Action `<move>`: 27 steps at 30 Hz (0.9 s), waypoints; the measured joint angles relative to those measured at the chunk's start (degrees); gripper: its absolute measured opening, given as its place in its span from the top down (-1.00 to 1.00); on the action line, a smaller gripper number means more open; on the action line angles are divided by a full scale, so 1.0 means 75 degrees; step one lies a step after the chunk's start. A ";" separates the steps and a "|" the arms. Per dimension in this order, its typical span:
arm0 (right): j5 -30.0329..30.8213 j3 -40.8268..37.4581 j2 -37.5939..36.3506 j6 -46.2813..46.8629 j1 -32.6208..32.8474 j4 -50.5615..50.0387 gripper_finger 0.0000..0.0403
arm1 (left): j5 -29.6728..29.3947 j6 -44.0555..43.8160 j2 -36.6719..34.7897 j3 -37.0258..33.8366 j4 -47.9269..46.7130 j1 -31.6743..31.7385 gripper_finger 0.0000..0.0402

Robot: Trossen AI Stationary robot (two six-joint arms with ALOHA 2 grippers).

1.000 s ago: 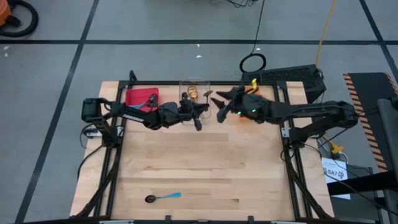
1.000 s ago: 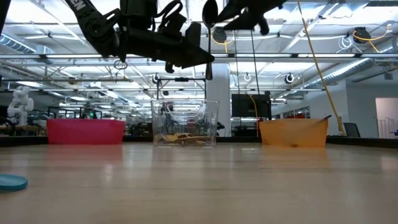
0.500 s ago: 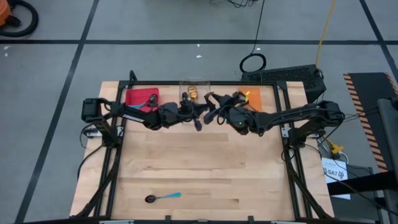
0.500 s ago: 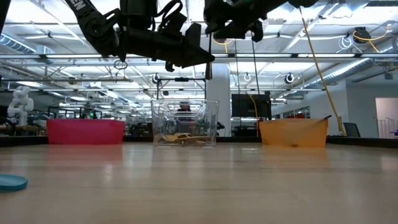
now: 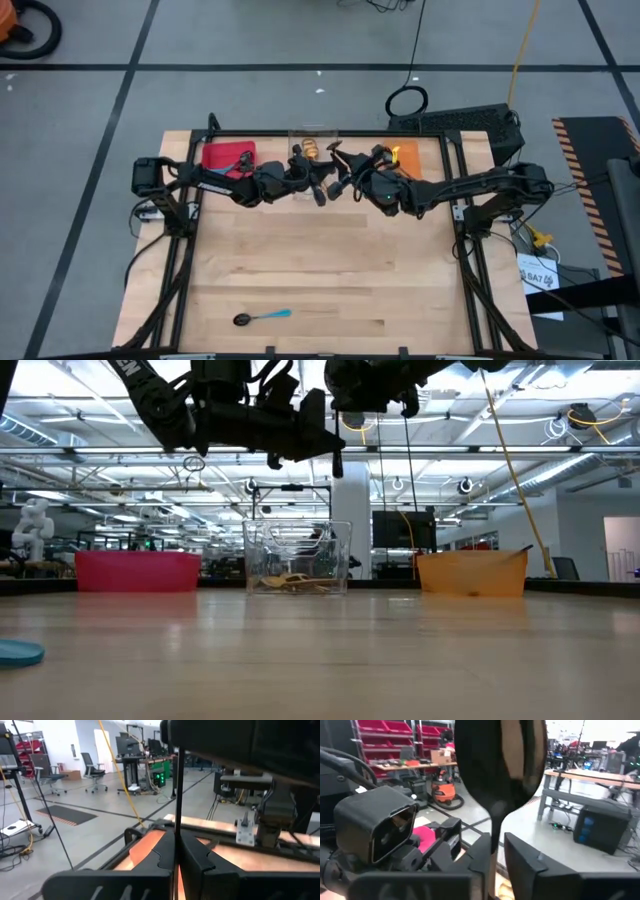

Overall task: Sort silverware by color (type)
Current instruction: Put the black spoon into the orange bin

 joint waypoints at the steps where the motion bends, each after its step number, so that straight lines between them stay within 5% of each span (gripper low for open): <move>1: -0.0078 0.0000 0.0000 -0.0080 -0.0003 0.0101 0.81 | 0.0016 0.0000 0.0000 0.0040 0.0009 -0.0004 0.95; 10: -0.0119 0.0000 -0.0003 -0.0160 -0.0006 0.0187 0.97 | 0.0026 0.0024 -0.0003 0.0172 -0.0004 -0.0099 0.94; 21: -0.0151 -0.0006 -0.0156 0.0029 0.0028 -0.0207 0.98 | 0.0630 -0.0015 -0.0003 0.0181 -0.0011 -0.0017 0.32; 27: -0.0260 0.0212 -0.1122 0.0818 -0.0360 -0.2033 0.98 | 0.0630 0.0345 -0.0172 0.0181 -0.0440 0.0024 0.15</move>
